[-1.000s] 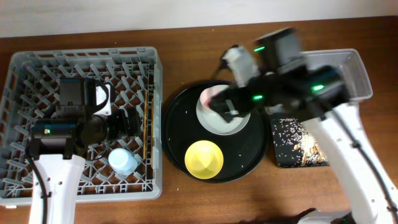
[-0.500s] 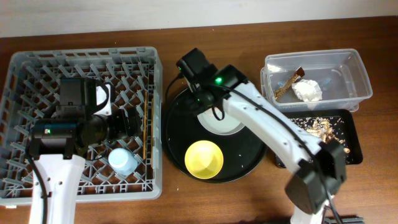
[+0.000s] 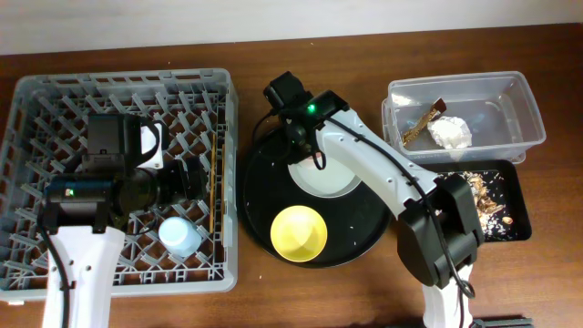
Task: Sort waste into correct bins and load items into the dishwasher rack
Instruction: 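Reach the right gripper to the pink cup on the white plate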
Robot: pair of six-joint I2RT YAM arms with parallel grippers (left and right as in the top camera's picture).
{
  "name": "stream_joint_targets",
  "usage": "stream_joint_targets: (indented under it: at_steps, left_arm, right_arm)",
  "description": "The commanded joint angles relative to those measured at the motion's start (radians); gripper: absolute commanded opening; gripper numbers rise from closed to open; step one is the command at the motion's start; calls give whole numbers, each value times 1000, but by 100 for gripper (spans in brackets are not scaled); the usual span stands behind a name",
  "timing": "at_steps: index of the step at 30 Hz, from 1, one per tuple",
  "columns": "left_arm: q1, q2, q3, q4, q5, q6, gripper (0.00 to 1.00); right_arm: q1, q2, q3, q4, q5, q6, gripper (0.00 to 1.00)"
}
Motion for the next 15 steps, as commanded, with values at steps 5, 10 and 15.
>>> stream_joint_targets:
  at_steps: [5,10,15]
  left_arm:
    - [4,-2,12,2,11,2,99]
    - [4,-2,12,2,11,2,99]
    - [4,-2,12,2,11,2,99]
  right_arm:
    - [1,32,-1,-10,-29,0,30]
    - [1,37,-14,-10,-30,1,23]
    - [1,37,-32,-8,-29,0,10]
